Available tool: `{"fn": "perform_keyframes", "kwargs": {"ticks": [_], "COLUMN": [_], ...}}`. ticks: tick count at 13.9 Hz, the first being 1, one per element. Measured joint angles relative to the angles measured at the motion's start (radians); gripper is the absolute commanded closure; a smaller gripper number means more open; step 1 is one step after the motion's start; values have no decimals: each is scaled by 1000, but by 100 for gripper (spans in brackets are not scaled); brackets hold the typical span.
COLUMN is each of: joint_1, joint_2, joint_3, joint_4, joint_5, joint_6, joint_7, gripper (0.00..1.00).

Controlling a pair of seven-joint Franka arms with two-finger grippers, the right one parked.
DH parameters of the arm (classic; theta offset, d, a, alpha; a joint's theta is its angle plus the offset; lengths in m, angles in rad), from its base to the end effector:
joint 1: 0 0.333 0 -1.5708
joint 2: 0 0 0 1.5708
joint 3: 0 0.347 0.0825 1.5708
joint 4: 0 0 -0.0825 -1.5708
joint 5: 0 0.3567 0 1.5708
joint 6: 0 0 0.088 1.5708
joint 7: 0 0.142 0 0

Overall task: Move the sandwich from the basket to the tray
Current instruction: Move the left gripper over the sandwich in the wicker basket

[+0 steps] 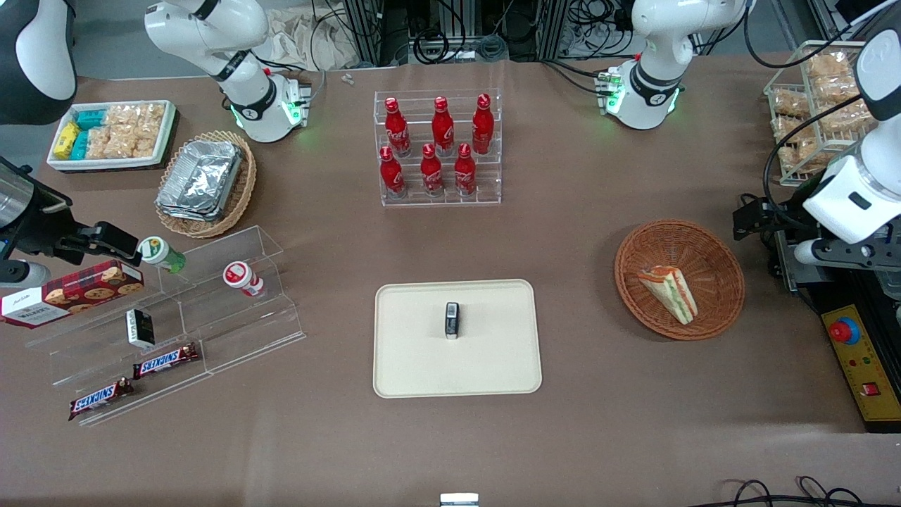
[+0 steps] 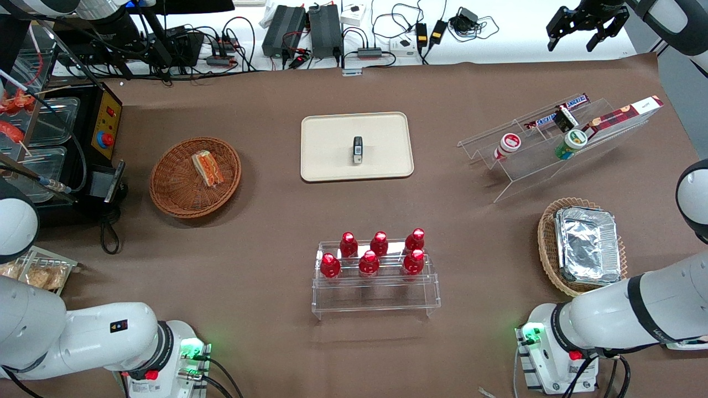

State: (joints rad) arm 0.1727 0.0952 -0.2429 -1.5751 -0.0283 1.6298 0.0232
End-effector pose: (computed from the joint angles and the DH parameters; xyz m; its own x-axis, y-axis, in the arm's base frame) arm 0.5585 -0.0370 0.5734 0.9951 -0.0913 -0.0366 -0.0894 -0.9946 0.0519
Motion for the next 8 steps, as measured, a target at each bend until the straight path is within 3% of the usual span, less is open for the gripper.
{"fn": "perform_keyframes", "kwargs": {"ticks": [8], "joint_1": [0], "joint_2": [14], "joint_3": [-1], "joint_4": [2], "joint_5": [13], "joint_6": [-13], "joint_7": [-78], "gripper": [0]}}
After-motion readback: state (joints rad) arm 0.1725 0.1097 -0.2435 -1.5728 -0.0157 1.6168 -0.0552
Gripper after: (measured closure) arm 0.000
